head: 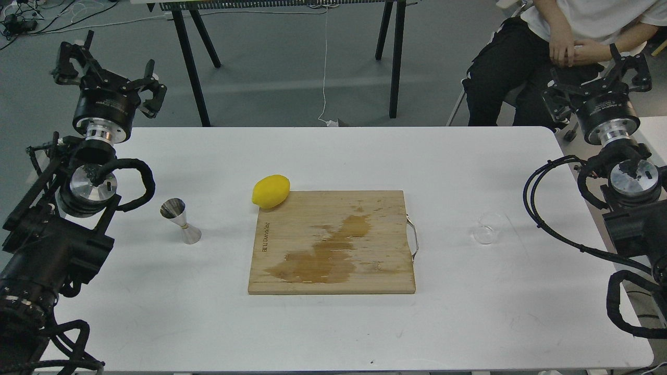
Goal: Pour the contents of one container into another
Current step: 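Reach the left gripper toward the metal jigger and grasp it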
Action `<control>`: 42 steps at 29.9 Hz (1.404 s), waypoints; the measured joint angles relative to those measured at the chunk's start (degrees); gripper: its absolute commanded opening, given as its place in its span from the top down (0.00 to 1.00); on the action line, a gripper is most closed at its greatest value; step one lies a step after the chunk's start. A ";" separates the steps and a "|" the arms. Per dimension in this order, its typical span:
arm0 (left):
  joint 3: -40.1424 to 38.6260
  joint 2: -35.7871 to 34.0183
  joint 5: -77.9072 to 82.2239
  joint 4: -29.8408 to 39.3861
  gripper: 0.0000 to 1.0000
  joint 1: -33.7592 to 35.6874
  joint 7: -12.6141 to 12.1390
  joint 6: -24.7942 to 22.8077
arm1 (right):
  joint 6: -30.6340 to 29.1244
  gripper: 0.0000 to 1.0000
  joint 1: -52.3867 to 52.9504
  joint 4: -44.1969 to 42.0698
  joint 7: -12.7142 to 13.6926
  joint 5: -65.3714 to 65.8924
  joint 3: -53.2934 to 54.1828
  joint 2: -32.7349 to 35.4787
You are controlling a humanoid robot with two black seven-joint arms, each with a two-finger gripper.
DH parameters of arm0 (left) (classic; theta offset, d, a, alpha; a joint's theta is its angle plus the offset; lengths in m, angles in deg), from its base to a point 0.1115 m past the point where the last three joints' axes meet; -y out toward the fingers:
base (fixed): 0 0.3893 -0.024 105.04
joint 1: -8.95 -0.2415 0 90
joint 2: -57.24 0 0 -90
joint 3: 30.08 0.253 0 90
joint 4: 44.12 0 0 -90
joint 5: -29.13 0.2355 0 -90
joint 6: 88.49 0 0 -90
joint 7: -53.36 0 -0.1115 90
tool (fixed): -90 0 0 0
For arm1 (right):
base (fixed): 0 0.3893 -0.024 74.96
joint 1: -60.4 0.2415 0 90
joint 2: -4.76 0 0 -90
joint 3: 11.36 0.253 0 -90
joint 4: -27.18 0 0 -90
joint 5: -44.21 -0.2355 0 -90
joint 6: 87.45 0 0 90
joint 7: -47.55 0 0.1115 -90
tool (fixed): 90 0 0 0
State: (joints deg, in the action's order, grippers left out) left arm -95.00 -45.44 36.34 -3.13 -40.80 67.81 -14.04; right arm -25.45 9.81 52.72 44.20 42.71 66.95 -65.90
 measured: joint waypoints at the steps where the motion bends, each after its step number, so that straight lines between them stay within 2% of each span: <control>1: 0.00 -0.11 0.00 0.47 0.00 -0.14 -0.02 0.00 | 0.01 0.00 0.01 0.09 0.00 0.00 -0.46 0.00; 10: -0.41 -2.50 -0.01 11.35 0.00 -5.77 0.10 2.98 | 0.01 0.00 0.14 1.45 -0.08 -0.07 -3.36 -0.03; 17: 2.71 -16.51 2.75 25.91 0.00 -15.59 0.12 1.12 | 0.01 0.00 -0.24 3.36 -0.09 -0.09 -2.64 0.50; 23: 3.30 -26.91 15.25 36.30 0.04 -24.55 0.69 2.42 | 0.01 0.00 -1.42 3.68 -0.09 -0.09 -2.63 0.50; 27: 2.32 -32.65 24.65 45.75 0.04 -30.72 3.00 6.98 | 0.01 0.00 -2.90 3.86 -0.09 -0.12 -2.68 0.20; 30: 2.08 -36.49 32.07 52.29 0.11 -35.36 5.10 10.80 | 0.01 0.00 -3.64 3.90 -0.09 -0.16 -2.41 0.18; 33: 1.85 -38.79 43.52 54.86 0.12 -39.71 8.84 13.97 | 0.01 0.00 -4.13 3.92 -0.15 -0.17 -2.14 0.18; 35: 2.05 -39.33 54.06 55.07 0.12 -42.27 10.21 17.12 | 0.01 0.00 -4.45 4.53 -0.22 -0.17 -1.78 0.30; 38: 3.07 -39.37 70.36 54.32 0.12 -46.04 10.09 22.15 | 0.01 0.00 -5.05 6.27 -0.27 -0.17 -1.54 0.58; 42: 4.48 -38.17 92.16 50.48 0.12 -49.12 7.84 28.89 | 0.00 0.00 -5.43 7.91 -0.27 -0.17 -1.50 0.76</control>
State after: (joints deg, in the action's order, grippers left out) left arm -90.52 -83.61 128.50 47.35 -89.92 75.65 14.85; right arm -25.45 4.38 60.63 43.93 42.54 65.45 -65.14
